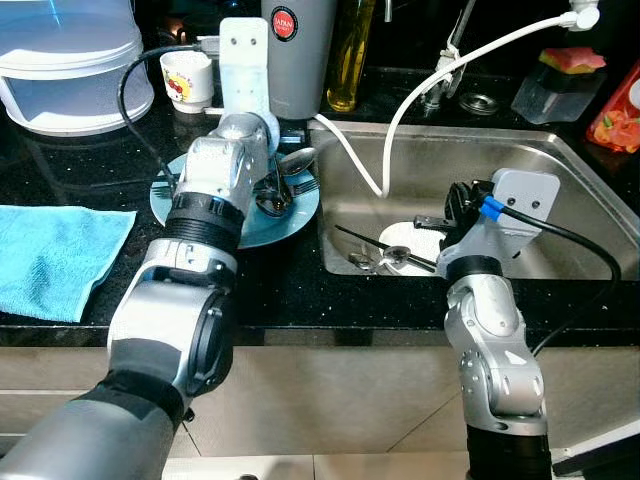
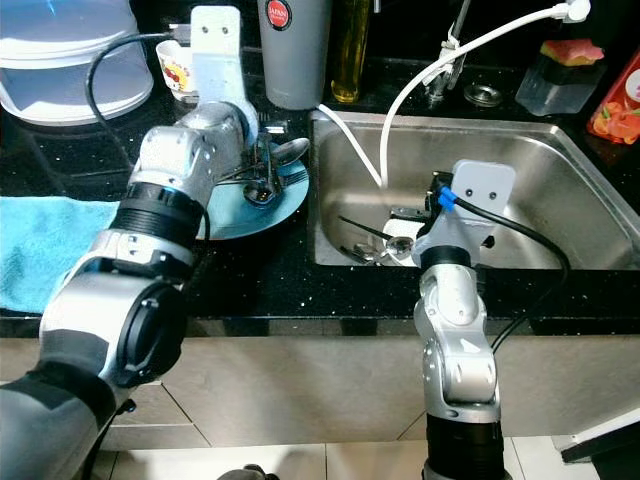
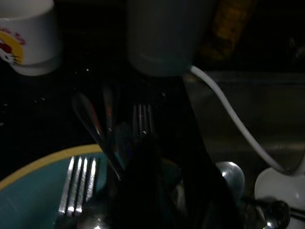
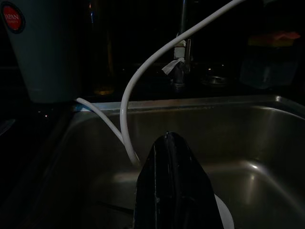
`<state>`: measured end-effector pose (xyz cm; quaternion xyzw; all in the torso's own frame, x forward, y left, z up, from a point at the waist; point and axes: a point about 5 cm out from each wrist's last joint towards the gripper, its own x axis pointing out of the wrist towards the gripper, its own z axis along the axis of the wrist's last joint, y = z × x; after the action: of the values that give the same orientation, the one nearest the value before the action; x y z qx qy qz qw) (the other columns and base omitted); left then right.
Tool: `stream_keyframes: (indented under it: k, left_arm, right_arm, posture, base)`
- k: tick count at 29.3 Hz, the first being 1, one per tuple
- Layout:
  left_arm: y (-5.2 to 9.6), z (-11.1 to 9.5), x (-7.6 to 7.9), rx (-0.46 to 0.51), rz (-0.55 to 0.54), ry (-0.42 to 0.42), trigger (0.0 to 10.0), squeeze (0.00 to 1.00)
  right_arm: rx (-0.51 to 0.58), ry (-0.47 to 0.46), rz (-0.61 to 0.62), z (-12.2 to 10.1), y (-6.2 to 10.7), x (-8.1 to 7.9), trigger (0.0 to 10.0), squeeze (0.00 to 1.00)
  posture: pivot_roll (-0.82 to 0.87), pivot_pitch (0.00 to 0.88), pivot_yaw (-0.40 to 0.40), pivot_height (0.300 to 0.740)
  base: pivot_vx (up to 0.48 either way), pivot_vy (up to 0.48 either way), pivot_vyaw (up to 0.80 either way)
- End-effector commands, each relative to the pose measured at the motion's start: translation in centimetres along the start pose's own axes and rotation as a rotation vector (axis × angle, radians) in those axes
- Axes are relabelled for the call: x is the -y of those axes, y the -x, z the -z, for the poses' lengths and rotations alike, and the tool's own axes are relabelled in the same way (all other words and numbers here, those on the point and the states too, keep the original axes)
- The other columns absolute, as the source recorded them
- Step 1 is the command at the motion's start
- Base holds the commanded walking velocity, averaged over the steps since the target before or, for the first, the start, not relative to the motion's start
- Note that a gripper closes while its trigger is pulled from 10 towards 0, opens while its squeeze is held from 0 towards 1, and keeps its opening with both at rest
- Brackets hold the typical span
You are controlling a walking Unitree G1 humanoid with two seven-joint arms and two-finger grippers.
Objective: Kitchen organization
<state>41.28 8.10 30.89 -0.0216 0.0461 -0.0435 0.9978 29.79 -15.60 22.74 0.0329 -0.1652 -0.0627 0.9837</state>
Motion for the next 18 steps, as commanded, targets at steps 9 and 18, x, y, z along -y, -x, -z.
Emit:
stream_keyframes:
  k: [9, 18]
  left_arm:
    - [-0.3, 2.1, 0.8, -0.101, -0.004, -0.100, 10.0, 1.00]
    - [-0.5, 4.6, 0.9, -0.232, 0.034, -0.006, 10.0, 0.00]
  right_arm:
    - [-0.004, -0.004, 0.018, 0.1, 0.0, 0.4, 10.0, 0.00]
    - [-0.006, -0.007, 0.019, 0.2, 0.1, 0.3, 10.0, 0.00]
  posture:
    - [0.23, 0.081, -0.035, 0.740]
    - [0.22, 0.084, -0.033, 0.740]
  base:
    - [0.000, 0.000, 0.00]
    - [0.000, 0.000, 0.00]
